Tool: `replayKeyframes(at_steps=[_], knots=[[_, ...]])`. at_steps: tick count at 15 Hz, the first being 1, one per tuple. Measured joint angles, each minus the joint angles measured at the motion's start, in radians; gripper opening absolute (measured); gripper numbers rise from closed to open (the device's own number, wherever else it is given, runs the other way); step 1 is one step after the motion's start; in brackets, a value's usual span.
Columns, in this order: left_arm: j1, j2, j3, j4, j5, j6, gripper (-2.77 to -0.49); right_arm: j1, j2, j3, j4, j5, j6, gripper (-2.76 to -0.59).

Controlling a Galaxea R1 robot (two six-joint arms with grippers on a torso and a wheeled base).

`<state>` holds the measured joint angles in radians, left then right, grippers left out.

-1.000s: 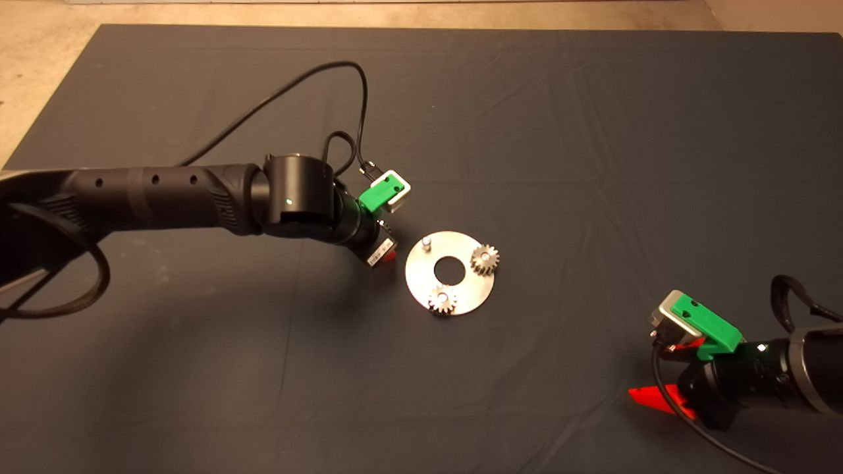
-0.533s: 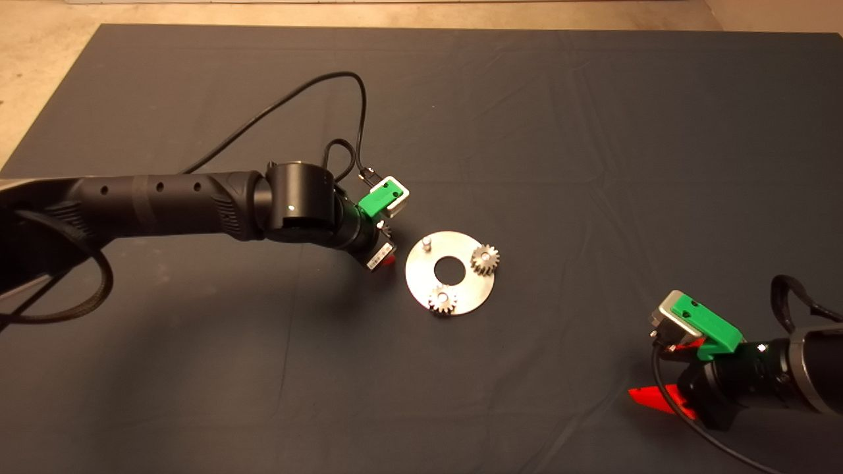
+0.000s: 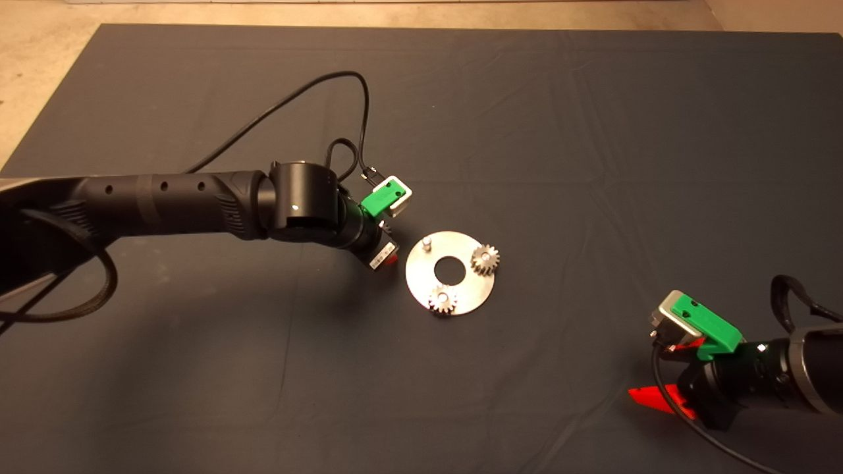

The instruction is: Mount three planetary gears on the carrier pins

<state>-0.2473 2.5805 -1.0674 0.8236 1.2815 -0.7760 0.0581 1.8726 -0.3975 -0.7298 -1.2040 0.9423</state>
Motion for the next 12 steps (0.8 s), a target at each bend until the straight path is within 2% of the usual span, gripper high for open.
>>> replayKeyframes(at_steps=[8, 12], knots=[[0.0, 0.001, 0.0, 0.002, 0.0, 0.003, -1.43, 0.0, 0.0, 0.0, 0.0, 0.0, 0.0, -1.33], [0.0, -0.002, 0.0, 0.004, 0.0, 0.003, -1.65, 0.0, 0.0, 0.0, 0.0, 0.0, 0.0, -1.33]])
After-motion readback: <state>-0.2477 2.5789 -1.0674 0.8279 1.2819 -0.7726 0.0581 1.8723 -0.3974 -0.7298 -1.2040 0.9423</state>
